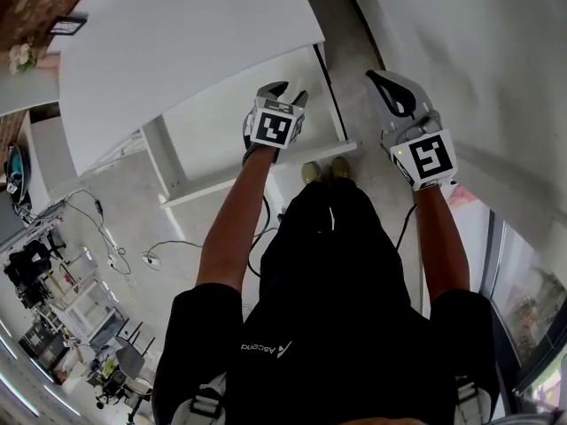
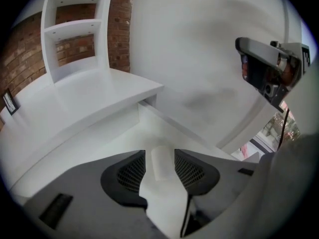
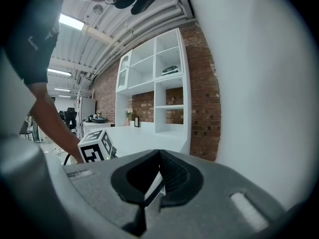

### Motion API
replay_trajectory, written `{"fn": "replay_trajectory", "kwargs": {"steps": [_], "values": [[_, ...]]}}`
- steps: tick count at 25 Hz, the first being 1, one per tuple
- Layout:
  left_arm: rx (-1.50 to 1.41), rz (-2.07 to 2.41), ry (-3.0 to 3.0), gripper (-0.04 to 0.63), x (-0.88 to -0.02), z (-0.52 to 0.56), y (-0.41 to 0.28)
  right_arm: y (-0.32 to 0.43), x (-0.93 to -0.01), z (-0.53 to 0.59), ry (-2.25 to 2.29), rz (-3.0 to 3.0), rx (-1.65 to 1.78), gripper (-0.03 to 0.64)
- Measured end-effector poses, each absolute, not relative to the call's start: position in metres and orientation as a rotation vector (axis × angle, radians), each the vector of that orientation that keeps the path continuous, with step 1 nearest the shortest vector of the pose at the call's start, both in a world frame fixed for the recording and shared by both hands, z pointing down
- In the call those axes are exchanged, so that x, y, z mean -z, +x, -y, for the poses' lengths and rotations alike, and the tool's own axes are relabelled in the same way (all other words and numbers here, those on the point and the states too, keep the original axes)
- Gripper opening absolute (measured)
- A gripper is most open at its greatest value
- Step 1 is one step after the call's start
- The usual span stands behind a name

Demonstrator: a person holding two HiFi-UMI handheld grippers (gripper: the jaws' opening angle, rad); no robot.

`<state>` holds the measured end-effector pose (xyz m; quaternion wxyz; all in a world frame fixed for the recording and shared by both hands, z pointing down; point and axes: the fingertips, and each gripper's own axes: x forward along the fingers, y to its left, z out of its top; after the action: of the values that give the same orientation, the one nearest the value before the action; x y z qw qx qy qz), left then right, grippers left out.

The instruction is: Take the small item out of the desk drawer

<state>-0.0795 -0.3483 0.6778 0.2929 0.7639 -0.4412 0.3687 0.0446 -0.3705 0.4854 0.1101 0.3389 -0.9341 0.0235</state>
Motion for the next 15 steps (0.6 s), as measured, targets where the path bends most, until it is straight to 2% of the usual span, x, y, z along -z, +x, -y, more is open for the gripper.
{"fn": "replay_trajectory", "kwargs": {"steps": [15], "values": [[-1.106,1.026,1.904,0.186,-0.748,0.358,-0.051,0.068,-0.521,0.383,1.013,2.702,-0.168,0.000]]}}
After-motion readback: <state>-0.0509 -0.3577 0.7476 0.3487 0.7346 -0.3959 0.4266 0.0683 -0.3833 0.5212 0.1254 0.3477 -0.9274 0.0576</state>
